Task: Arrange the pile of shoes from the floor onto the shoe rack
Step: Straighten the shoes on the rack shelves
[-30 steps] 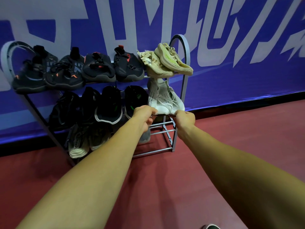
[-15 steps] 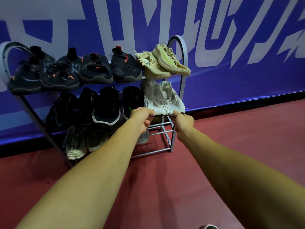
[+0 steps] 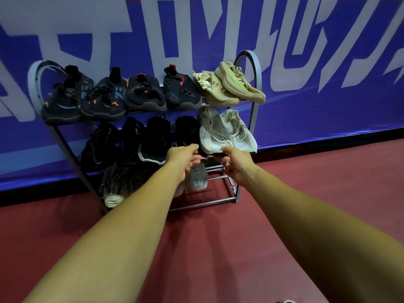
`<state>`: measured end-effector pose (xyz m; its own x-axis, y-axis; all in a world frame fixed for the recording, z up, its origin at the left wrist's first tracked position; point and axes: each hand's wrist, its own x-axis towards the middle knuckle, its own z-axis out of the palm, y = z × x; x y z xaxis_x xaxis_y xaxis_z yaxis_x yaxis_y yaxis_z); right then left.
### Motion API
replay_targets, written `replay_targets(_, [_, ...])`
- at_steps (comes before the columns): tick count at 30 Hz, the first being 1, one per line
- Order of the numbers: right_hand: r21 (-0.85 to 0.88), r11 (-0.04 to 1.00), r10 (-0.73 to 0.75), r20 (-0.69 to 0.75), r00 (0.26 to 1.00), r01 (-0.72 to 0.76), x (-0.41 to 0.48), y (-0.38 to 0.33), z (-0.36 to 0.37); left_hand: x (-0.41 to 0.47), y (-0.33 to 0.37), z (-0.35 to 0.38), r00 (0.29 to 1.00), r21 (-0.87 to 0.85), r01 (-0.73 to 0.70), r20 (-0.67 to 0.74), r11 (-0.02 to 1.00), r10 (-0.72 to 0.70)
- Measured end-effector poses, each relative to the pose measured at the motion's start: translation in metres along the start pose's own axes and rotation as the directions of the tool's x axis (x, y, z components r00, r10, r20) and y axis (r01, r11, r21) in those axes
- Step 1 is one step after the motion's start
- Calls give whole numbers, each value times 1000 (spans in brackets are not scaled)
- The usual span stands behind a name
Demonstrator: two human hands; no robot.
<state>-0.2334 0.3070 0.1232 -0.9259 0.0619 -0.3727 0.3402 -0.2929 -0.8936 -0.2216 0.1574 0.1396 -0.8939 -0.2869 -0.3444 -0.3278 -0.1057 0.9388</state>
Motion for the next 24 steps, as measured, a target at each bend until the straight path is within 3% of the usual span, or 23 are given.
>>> replay_targets(3, [-15,1000,-19,-18,1000,18,-2,5,2,8,-13,-20,995,49,79,-67,996,-76])
replay_targets(8, [2,1000,-29,-39,999,29,2,8,5,8,-35,-22,971,-53,233,60,971,-230])
replay_targets(12, [3,999,-45,-62,997,45,6,9,9,12,-28,-7,983,-163,184,53,969,-178])
replay_targets(24, [-21,998,-54,-21,998,53,4,-1,6,13,-21,-6,997,-280,50,-46,959,-65])
